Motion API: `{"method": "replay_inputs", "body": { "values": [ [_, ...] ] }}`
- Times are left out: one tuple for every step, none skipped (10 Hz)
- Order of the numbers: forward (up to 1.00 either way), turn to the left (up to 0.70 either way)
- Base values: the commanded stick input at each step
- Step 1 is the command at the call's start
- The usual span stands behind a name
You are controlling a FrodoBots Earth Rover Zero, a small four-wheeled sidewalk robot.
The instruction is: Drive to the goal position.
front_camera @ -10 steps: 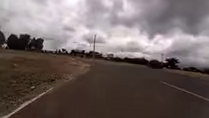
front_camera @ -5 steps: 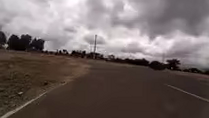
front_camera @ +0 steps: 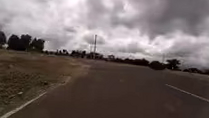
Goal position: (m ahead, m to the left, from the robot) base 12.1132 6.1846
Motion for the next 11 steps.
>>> {"method": "replay_inputs", "body": {
  "values": [
    [0.50,0.00],
    [0.50,0.00],
    [0.50,0.00],
    [0.50,0.00],
    [0.50,0.00],
    [0.50,0.00],
    [0.50,0.00],
    [0.50,0.00],
    [0.50,0.00],
    [0.50,0.00],
    [0.50,0.00]
  ]
}}
